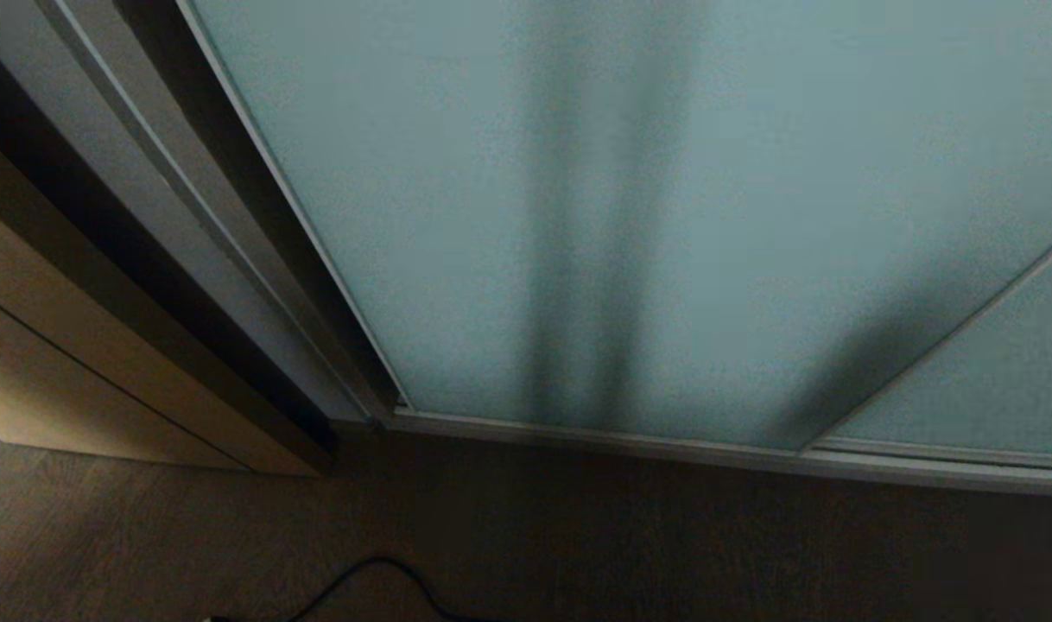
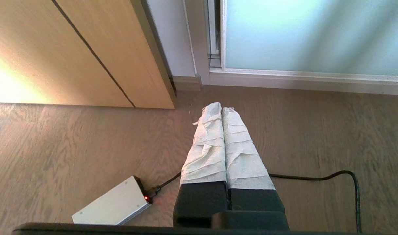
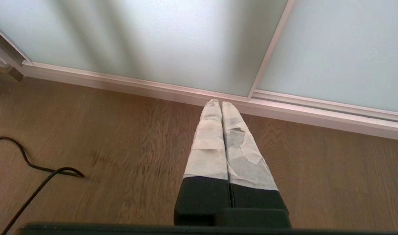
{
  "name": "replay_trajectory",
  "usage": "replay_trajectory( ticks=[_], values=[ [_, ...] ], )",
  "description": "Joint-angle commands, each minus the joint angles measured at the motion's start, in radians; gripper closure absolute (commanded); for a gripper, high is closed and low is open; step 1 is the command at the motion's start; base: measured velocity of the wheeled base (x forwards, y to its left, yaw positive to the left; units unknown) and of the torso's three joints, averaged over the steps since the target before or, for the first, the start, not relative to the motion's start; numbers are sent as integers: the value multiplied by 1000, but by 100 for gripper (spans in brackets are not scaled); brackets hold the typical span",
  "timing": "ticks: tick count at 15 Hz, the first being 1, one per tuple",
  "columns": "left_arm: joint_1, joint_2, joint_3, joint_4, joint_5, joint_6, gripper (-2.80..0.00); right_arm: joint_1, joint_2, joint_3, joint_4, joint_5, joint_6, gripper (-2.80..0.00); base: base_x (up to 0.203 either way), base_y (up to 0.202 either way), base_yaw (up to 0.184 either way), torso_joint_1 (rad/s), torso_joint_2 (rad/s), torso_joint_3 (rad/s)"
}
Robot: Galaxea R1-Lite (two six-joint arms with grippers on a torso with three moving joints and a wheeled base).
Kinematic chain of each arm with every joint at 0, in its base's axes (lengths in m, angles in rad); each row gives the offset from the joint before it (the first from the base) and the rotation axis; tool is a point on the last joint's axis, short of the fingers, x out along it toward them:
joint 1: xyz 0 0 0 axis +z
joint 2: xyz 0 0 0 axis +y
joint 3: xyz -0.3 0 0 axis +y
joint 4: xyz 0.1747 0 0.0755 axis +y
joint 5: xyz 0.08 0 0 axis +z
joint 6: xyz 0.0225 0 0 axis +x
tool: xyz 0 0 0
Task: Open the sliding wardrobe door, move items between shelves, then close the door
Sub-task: Open the door
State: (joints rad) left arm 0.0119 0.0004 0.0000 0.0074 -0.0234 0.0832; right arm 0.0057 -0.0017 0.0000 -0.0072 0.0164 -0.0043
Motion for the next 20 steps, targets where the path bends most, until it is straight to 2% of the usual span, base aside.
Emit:
replay_trajectory(
  ticks=[1, 9, 15, 17, 20],
  values=[
    [0, 1, -2, -1, 0, -3, 0, 0, -1, 0, 0, 0, 0, 0, 0, 0, 0, 0, 0, 0],
    [0, 1, 0, -1, -1, -8, 0, 0, -1, 0, 0, 0, 0, 0, 177, 0, 2, 2, 2, 3],
    [0, 0, -1, -4, 6, 1, 0, 0, -1, 0, 0, 0, 0, 0, 0, 0, 0, 0, 0, 0],
    [0, 7, -75, -57, 30, 7, 0, 0, -3, 0, 0, 0, 0, 0, 0, 0, 0, 0, 0, 0],
    [0, 63, -320, -70, 57, 30, 0, 0, -2, 0, 0, 0, 0, 0, 0, 0, 0, 0, 0, 0]
  ],
)
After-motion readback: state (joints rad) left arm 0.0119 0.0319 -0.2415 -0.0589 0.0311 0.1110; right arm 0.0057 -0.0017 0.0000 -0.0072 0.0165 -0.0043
